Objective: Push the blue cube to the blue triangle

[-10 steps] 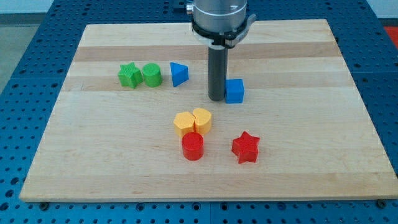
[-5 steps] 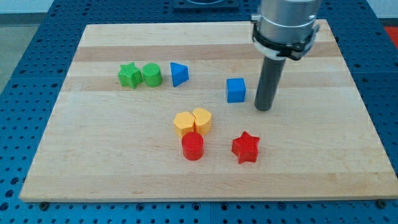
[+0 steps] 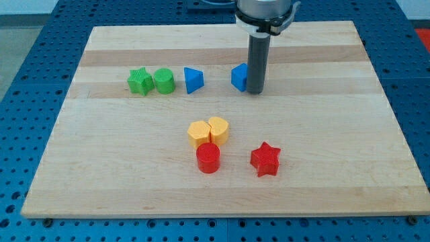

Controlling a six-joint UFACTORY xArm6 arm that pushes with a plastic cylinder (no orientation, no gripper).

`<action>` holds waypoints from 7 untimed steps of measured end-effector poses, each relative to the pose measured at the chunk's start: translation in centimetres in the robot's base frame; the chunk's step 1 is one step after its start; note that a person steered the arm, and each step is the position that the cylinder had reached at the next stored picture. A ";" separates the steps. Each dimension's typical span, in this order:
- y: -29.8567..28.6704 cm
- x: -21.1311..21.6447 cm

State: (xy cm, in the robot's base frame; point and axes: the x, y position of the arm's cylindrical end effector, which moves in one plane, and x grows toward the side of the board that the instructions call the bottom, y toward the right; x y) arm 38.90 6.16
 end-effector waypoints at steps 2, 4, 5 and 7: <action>3.9 -5.1; 3.3 -1.4; 2.3 -0.4; 2.6 -3.1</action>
State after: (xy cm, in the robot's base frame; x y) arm 35.75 8.72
